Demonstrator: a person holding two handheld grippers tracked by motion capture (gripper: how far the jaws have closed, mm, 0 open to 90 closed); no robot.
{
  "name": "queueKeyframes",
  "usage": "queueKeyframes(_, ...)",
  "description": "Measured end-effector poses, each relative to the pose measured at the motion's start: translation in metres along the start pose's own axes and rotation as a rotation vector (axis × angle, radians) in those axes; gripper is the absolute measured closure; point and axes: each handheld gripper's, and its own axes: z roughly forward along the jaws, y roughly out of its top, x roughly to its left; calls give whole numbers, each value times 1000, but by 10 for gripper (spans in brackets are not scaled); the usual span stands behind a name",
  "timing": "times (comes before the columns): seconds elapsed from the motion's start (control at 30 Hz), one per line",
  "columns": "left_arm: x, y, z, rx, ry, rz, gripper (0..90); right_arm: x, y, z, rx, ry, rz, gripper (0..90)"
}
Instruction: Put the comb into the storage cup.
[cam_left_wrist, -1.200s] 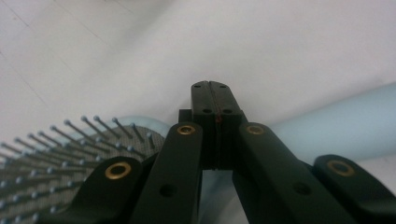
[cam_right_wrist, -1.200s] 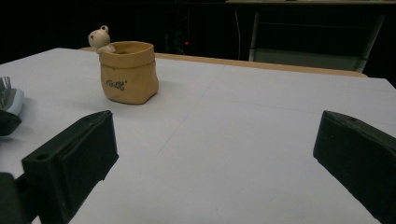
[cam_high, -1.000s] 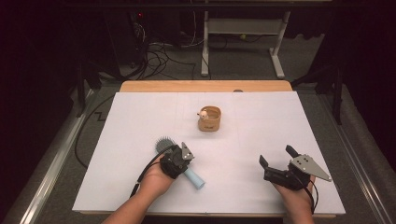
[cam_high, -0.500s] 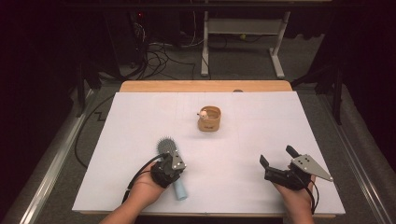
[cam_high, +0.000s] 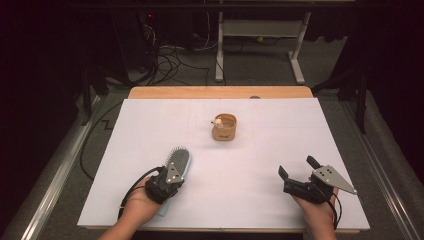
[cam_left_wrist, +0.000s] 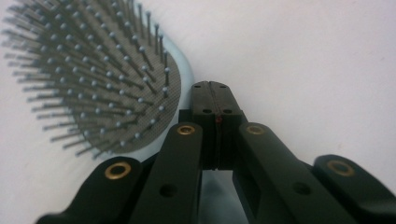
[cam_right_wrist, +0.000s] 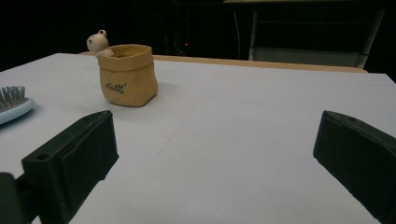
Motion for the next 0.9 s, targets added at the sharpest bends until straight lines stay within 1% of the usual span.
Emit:
queueKeyframes(0.17, 6, -7, -6, -10, 17, -16, 900, 0, 0, 0, 1, -1, 1, 3)
queueKeyframes(0.27, 8, -11, -8, -4, 26, -18, 900, 0, -1, 0, 1, -2, 3, 3)
queueKeyframes(0.47, 12, -18, -13, -15, 20, -34, 900, -1, -1, 0, 4, -1, 17, 3)
queueKeyframes(0.5, 13, -18, -17, -36, 13, -36, 900, -1, -1, 0, 5, -1, 18, 3)
queueKeyframes(0.57, 12, -15, -26, -95, 2, -43, 900, -1, -2, 1, 5, 0, 17, 3)
queueKeyframes(0.67, 13, -7, -38, -192, -16, -82, 900, 0, -2, 1, 8, 0, 18, 3)
queueKeyframes(0.7, 14, -5, -41, -218, -23, -93, 900, 0, -2, 1, 8, 0, 19, 3)
queueKeyframes(0.77, 17, -4, -42, -267, -27, -124, 900, 0, -2, 1, 7, 1, 13, 3)
queueKeyframes(0.8, 19, -5, -41, -294, -36, -148, 900, 1, -1, 1, 7, 1, 12, 3)
queueKeyframes(0.87, 26, -12, -39, -342, -53, -202, 900, 0, -2, 1, 5, 1, 12, 3)
queueKeyframes(0.9, 28, -16, -38, -359, -55, -222, 900, 0, -2, 1, 6, 3, 13, 3)
